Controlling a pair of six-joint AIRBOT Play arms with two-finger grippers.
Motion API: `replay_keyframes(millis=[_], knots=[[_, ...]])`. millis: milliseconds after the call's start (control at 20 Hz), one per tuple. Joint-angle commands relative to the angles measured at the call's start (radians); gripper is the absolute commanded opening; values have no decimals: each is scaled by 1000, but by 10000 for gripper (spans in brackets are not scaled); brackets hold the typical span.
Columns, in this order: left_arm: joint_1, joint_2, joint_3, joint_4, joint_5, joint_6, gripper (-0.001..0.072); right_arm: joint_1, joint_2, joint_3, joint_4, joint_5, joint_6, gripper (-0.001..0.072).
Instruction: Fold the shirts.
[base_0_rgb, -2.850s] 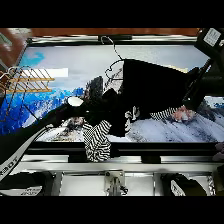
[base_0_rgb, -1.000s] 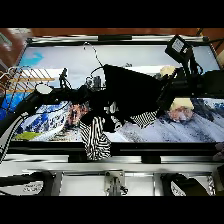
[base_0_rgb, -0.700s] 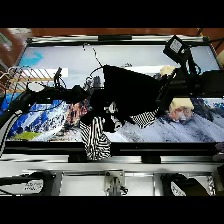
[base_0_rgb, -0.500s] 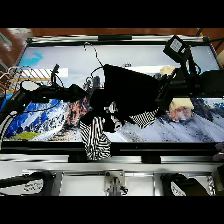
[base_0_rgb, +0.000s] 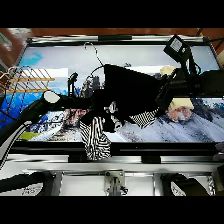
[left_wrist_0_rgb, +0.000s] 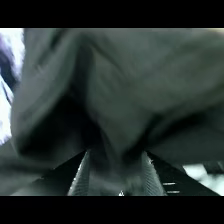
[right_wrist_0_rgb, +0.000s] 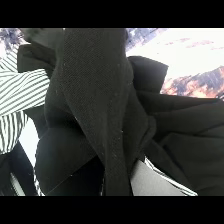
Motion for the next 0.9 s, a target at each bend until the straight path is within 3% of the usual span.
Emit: replay_keyframes(millis=[0,150,250,300,400,600,650,850], knots=[[-59,-4,-19,10,230,-40,427,0,0,0,0,1,2,78],[-66,-4,-19,10,254,-43,424,0,0,0,0,1,2,78],[-64,-4,-19,10,256,-43,345,0,0,0,0,1,2,78],[-64,-3,-19,10,256,-42,267,0,0,0,0,1,2,78],[-64,0,-19,10,256,-42,267,0,0,0,0,1,2,78],[-51,1,-19,10,256,-46,167,0,0,0,0,1,2,78],[-47,1,-19,10,255,-46,74,0,0,0,0,1,2,78],[-13,12,-19,10,253,-45,53,0,0,0,-1,1,2,78]])
